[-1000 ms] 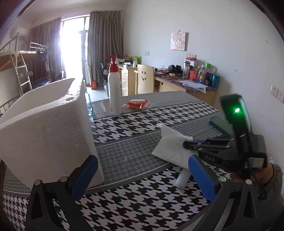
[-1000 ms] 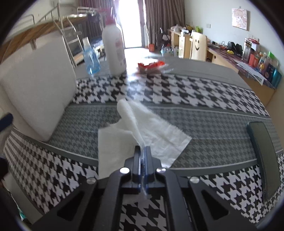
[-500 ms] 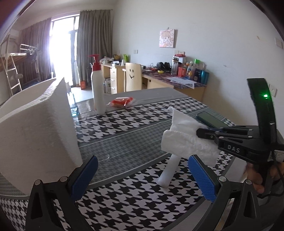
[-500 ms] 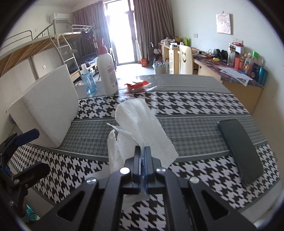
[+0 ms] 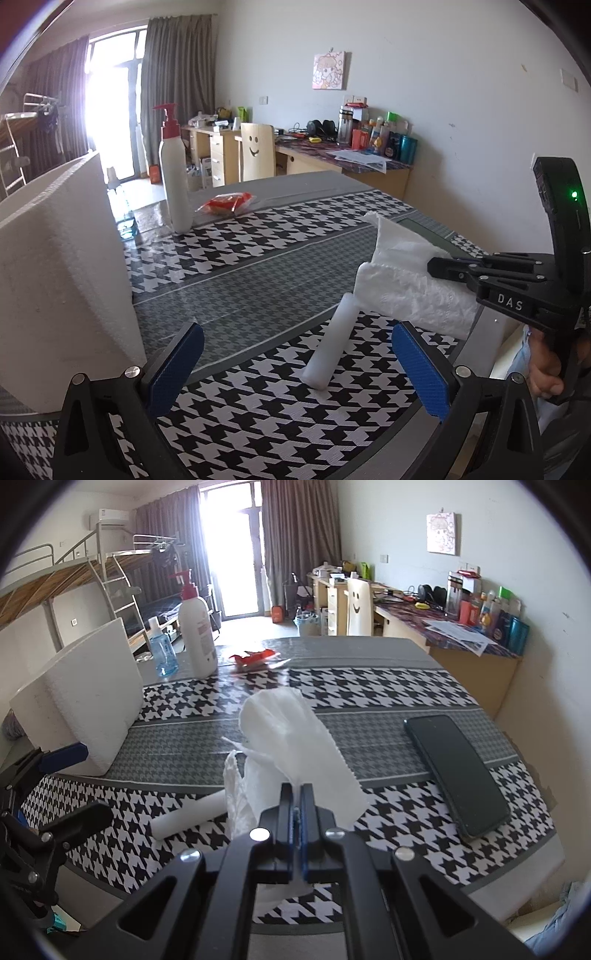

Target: Organize soft objects

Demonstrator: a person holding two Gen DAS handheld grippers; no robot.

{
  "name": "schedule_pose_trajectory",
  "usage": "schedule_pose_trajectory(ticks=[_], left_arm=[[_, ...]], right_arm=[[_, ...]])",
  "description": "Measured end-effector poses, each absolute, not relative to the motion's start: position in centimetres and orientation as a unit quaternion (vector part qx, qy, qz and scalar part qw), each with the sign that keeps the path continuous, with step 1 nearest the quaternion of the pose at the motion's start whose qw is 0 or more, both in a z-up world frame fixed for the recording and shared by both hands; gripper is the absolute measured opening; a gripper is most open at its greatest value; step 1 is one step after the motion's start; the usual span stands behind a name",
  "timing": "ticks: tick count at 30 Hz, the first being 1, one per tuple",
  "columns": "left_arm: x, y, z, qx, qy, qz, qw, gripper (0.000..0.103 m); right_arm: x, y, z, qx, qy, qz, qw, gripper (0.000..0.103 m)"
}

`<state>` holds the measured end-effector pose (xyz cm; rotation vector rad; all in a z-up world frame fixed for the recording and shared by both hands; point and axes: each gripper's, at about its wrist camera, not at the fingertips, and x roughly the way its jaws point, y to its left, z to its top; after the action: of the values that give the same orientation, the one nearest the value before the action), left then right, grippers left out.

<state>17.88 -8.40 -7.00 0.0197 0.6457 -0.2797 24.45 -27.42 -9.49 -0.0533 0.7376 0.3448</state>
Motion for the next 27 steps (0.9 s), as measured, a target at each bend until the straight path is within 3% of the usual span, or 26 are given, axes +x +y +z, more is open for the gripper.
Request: schedule_pose_trajectory(ticks=[10,15,20,27], left_arm=[[19.2,-9.9,-8.1,0.022,0.336,-0.167,0.927,0.1],[20.2,-10.8,-9.3,0.042,0.357,-0.179,0.916,0.086],[21.0,-11.4,-10.5,0.044,0.377,-0.196,0.904,0.08],[22.0,-12.1,-11.7,0.063,0.402,-0.202,0.891,0.061]], right_arm=[[23.4,-28.7,-10.3,-0.027,0.364,0.155,0.918,0.005],[23.3,-29.2,-10.9,-0.024,0.371,0.15,0.916,0.005],[23.2,-29.3,-11.7,-0.025,0.381,0.151,0.912,0.005],[22.9,-29.7,-12.1,-0.02,0.387,0.157,0.909,0.005]])
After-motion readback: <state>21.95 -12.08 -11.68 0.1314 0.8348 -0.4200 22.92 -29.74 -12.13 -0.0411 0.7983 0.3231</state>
